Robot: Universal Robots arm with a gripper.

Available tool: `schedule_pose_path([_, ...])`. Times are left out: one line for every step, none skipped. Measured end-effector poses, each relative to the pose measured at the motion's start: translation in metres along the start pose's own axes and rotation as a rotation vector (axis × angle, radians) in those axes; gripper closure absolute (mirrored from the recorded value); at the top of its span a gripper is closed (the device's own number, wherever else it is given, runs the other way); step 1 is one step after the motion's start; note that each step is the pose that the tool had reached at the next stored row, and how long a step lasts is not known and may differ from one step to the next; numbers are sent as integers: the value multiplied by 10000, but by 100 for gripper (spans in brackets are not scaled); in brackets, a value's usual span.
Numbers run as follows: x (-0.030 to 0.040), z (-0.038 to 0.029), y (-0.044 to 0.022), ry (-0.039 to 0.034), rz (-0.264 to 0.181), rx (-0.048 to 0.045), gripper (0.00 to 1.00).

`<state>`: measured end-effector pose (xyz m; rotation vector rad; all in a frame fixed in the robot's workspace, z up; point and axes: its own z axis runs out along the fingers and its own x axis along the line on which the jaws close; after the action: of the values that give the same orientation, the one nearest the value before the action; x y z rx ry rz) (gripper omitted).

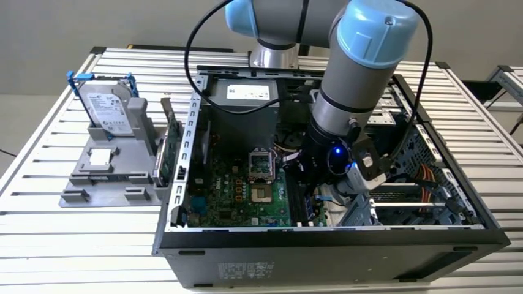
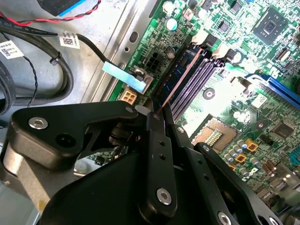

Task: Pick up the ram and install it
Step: 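Insert the ram into the slot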

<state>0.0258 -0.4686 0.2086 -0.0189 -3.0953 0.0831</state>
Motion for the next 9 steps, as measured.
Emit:
schedule_pose_path([0,0,0,1,0,0,100])
schedule_pose_path([0,0,0,1,0,0,100])
schedule_pose_path([0,0,0,2,1,0,100])
schedule_pose_path([0,0,0,2,0,0,100])
schedule_pose_path([-1,4,4,2,-1,-21,0])
schedule_pose_path([-1,3,2,2,-1,-10,0])
schedule_pose_path([-1,3,2,3,-1,-8,0])
schedule_pose_path([-1,1,1,4,-1,-3,0])
schedule_pose_path([2,-50,-3,8,0,5,0])
